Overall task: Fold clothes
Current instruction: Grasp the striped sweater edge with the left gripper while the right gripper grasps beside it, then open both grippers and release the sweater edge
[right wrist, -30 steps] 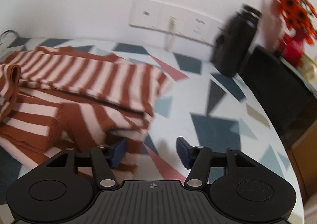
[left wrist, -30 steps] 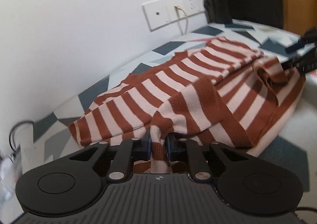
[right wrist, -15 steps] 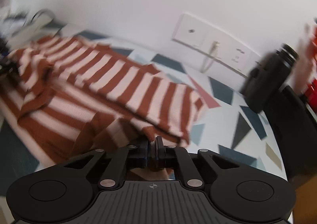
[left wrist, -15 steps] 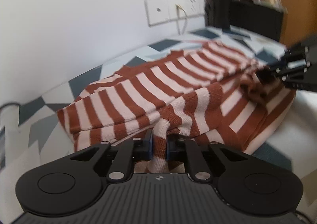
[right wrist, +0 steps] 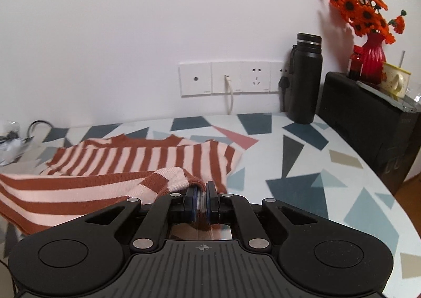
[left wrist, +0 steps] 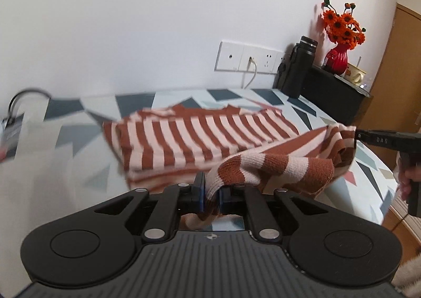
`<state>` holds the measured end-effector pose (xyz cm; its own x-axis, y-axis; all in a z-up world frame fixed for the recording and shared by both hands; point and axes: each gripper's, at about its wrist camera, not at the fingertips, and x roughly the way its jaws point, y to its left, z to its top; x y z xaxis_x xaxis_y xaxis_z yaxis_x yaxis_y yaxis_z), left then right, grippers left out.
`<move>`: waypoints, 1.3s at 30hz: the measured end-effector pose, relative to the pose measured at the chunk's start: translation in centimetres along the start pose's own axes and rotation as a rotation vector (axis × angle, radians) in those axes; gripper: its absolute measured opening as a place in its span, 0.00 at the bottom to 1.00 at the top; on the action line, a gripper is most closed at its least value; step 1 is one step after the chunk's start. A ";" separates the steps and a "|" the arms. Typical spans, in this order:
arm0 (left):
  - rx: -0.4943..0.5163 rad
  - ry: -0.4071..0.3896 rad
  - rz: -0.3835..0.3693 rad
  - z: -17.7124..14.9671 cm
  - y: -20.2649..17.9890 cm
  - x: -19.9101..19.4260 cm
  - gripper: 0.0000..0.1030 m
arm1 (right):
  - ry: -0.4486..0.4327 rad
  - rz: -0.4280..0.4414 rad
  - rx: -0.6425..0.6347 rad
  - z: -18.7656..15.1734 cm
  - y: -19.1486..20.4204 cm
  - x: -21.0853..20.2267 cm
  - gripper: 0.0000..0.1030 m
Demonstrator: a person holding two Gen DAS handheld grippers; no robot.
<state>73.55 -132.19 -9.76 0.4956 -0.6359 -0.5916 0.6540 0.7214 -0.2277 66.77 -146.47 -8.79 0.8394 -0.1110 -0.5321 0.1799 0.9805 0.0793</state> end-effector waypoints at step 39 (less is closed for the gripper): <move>-0.323 0.190 0.293 -7.3 -0.6 0.8 0.38 | 0.329 0.102 0.053 -6.9 -3.7 -1.7 0.47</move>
<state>69.34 -131.11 -15.73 0.4999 -0.3533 -0.7907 0.2756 0.9305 -0.2414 61.11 -148.77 -14.02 0.6460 0.0538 -0.7615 0.1371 0.9731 0.1850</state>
